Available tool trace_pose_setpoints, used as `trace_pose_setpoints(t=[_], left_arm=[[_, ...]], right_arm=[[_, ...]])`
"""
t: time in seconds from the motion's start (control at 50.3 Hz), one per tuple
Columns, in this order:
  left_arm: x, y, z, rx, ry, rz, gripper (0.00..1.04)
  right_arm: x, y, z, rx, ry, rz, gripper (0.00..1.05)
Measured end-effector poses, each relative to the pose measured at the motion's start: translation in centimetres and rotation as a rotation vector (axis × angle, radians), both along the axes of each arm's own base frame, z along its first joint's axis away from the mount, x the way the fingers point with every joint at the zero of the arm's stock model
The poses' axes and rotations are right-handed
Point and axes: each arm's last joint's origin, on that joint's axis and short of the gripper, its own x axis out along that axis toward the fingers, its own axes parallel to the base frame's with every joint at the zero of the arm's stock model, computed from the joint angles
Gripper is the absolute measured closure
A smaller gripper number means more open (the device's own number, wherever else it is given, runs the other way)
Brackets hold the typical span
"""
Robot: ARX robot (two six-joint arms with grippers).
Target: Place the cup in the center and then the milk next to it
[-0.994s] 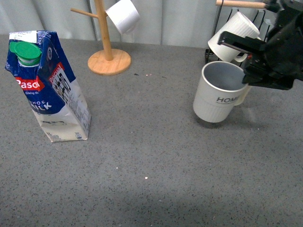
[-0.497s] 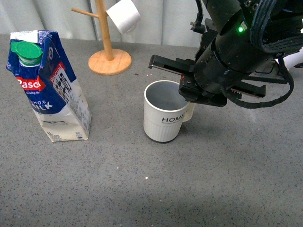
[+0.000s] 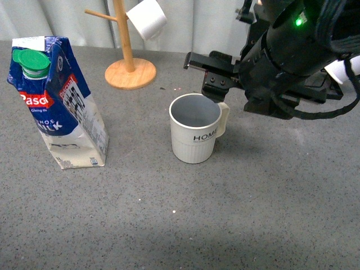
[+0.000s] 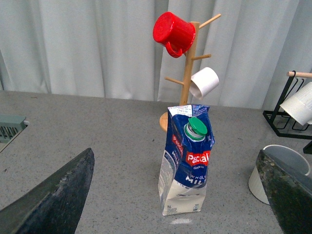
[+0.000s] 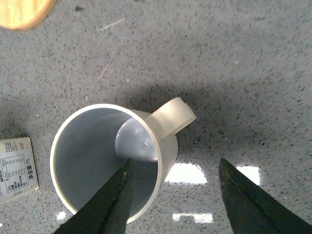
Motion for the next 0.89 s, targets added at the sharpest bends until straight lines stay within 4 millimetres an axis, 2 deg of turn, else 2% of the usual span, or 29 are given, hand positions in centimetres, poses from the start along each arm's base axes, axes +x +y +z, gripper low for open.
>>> trace_pose_setpoints(t=[0.199, 0.219, 0.258, 0.298, 0.358, 0.418, 0.477, 0.557, 0.676, 0.716, 0.895], left_arm=[[0.0, 0.0, 0.0, 0.000, 0.000, 0.000, 0.07], [0.0, 0.0, 0.0, 0.000, 0.000, 0.000, 0.07], [0.0, 0.0, 0.0, 0.000, 0.000, 0.000, 0.07], [0.0, 0.0, 0.0, 0.000, 0.000, 0.000, 0.07], [0.0, 0.0, 0.0, 0.000, 0.000, -0.002, 0.07], [0.0, 0.0, 0.0, 0.000, 0.000, 0.000, 0.07], [0.0, 0.0, 0.0, 0.000, 0.000, 0.000, 0.07], [0.0, 0.0, 0.0, 0.000, 0.000, -0.001, 0.07], [0.0, 0.0, 0.0, 0.000, 0.000, -0.002, 0.07], [0.0, 0.0, 0.0, 0.000, 0.000, -0.002, 0.07], [0.0, 0.0, 0.0, 0.000, 0.000, -0.002, 0.07]], right_arm=[[-1.6, -2.2, 4.8, -0.084, -0.210, -0.038, 0.11], [-1.8, -2.4, 5.1, -0.095, -0.238, -0.040, 0.08], [-2.2, -2.7, 5.7, -0.108, -0.283, -0.037, 0.09], [-2.2, -2.9, 5.7, -0.142, -0.363, -0.045, 0.13], [-2.6, -3.8, 5.0, -0.197, -0.586, -0.068, 0.23], [-4.8, -5.8, 3.7, -0.236, -0.779, -0.048, 0.38], [-7.0, -7.9, 4.0, -0.250, -0.914, -0.061, 0.52], [-9.3, -9.9, 5.0, -0.258, -0.993, -0.076, 0.70], [-12.2, -12.0, 3.8, -0.281, -0.963, -0.062, 0.98], [-12.7, -12.3, 3.7, -0.281, -0.963, -0.059, 1.04], [-15.2, -13.7, 3.2, -0.279, -0.986, -0.062, 1.04]])
